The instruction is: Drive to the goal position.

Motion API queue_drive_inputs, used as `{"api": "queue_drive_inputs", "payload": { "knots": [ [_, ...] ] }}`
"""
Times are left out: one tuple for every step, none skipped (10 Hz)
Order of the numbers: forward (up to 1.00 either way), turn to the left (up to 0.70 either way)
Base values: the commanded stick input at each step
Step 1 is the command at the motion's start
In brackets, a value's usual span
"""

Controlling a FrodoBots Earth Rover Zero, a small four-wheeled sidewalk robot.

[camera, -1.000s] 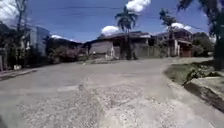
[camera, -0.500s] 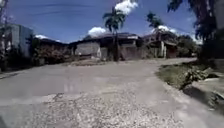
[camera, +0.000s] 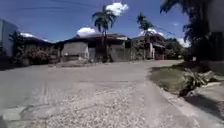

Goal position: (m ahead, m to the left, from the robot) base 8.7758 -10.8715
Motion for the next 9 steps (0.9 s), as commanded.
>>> {"api": "queue_drive_inputs", "payload": {
  "knots": [
    [0.85, 0.0],
    [0.85, 0.02],
    [0.85, -0.2],
    [0.85, -0.34],
    [0.85, -0.34],
    [0.85, -0.34],
    [0.85, -0.34],
    [0.85, -0.34],
    [0.85, -0.34]
  ]
}}
